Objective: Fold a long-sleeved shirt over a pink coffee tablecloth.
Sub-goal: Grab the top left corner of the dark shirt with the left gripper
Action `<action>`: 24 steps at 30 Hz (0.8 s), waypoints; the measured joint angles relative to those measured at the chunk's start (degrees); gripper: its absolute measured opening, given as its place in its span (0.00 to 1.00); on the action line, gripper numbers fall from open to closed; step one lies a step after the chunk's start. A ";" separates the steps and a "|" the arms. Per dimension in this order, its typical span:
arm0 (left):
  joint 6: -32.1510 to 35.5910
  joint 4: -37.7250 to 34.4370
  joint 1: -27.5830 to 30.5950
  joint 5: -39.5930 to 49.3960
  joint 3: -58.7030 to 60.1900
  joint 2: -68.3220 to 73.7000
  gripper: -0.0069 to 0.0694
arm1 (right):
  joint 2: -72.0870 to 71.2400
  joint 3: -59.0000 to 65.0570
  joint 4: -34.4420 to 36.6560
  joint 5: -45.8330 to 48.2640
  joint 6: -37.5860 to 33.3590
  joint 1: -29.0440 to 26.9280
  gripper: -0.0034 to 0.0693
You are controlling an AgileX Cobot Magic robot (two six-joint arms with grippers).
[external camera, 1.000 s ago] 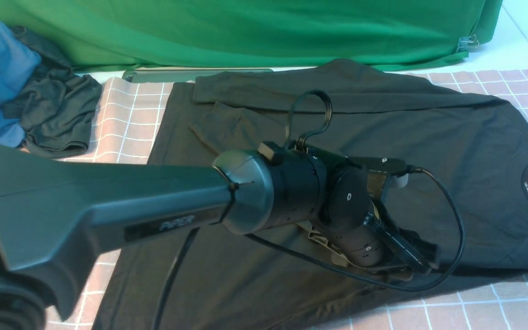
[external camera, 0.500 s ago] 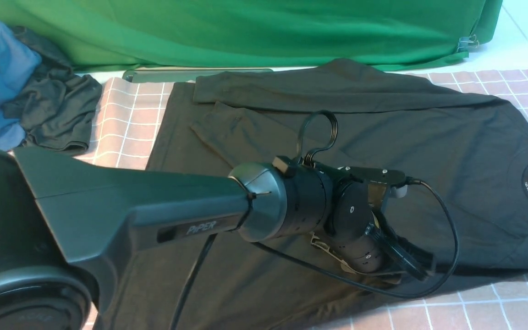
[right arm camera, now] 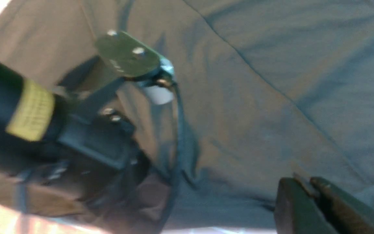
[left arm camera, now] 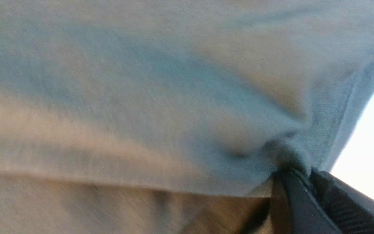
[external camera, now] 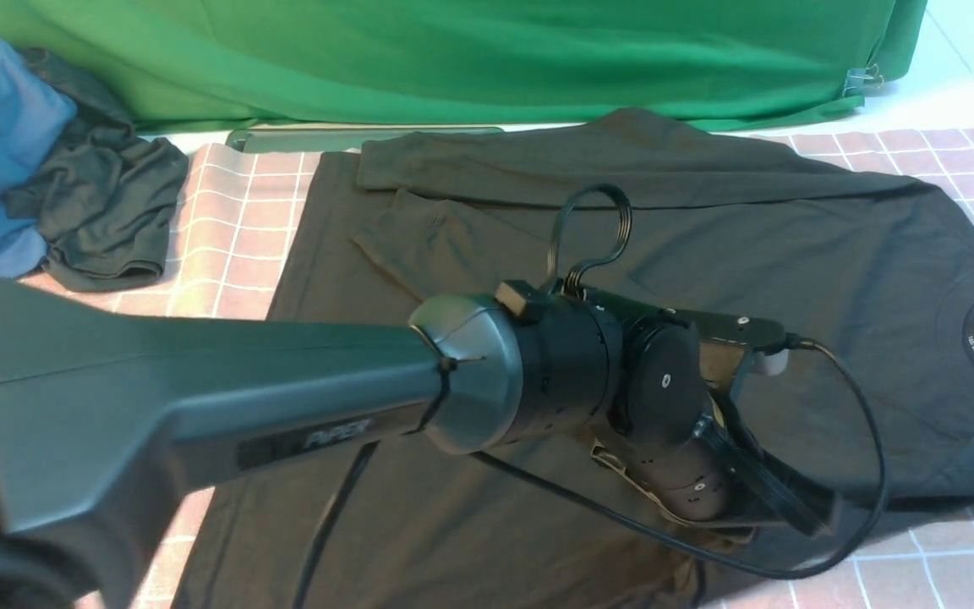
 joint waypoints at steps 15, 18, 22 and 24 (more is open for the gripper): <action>-1.25 -2.67 -7.18 6.54 0.00 -1.46 0.13 | 0.00 0.00 -18.21 6.36 13.63 0.00 0.17; -1.41 -2.73 -7.65 6.54 0.00 -1.46 0.13 | 0.00 0.00 -18.65 6.73 14.17 0.00 0.17; -1.41 -4.46 -7.75 6.83 0.00 -1.46 0.13 | 0.00 0.00 -18.67 6.79 14.53 0.00 0.17; -1.46 -4.97 -7.75 7.29 0.00 -1.46 0.14 | 0.00 0.00 -18.67 6.83 14.71 0.00 0.17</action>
